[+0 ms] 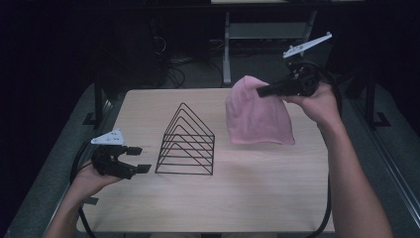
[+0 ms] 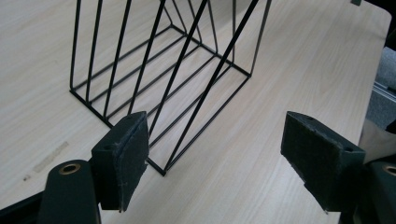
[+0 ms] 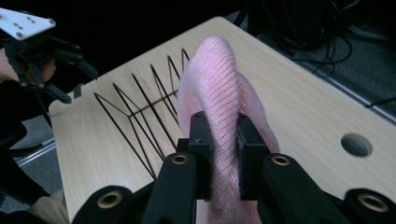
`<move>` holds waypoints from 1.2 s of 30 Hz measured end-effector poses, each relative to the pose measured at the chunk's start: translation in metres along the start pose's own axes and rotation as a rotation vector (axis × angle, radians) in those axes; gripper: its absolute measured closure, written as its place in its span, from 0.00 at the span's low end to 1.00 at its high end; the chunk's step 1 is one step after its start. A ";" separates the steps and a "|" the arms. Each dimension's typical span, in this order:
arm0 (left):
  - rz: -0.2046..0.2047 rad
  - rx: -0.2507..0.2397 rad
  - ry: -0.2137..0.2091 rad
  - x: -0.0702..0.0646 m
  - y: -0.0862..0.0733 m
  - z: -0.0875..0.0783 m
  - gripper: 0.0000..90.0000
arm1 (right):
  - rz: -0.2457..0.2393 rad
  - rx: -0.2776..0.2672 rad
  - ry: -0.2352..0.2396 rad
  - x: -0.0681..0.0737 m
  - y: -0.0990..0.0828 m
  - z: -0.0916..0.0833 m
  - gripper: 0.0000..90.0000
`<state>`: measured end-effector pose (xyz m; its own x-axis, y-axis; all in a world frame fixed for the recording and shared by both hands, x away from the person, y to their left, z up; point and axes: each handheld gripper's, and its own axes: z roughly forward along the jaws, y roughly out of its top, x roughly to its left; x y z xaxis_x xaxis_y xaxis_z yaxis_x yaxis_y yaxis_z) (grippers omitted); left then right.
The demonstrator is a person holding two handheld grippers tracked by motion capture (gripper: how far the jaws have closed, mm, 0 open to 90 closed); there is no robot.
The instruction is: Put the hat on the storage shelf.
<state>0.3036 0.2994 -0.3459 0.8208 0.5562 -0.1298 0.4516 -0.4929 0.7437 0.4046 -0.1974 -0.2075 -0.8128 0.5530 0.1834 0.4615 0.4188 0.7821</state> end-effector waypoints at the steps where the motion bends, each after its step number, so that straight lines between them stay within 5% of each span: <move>1: 0.003 0.000 -0.002 0.000 0.003 -0.003 0.26 | -0.005 -0.004 0.003 0.002 0.003 0.000 0.89; 21: 0.035 -0.030 -0.031 0.008 0.041 -0.026 0.26 | -0.151 -0.055 0.081 0.053 0.072 0.003 0.88; 36: 0.057 -0.023 -0.040 0.009 0.057 -0.032 0.26 | -0.190 -0.078 0.111 0.077 0.099 0.018 0.88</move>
<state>0.3251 0.2975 -0.2837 0.8584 0.5004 -0.1125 0.3960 -0.5072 0.7654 0.3945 -0.1002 -0.1267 -0.9185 0.3853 0.0894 0.2709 0.4484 0.8518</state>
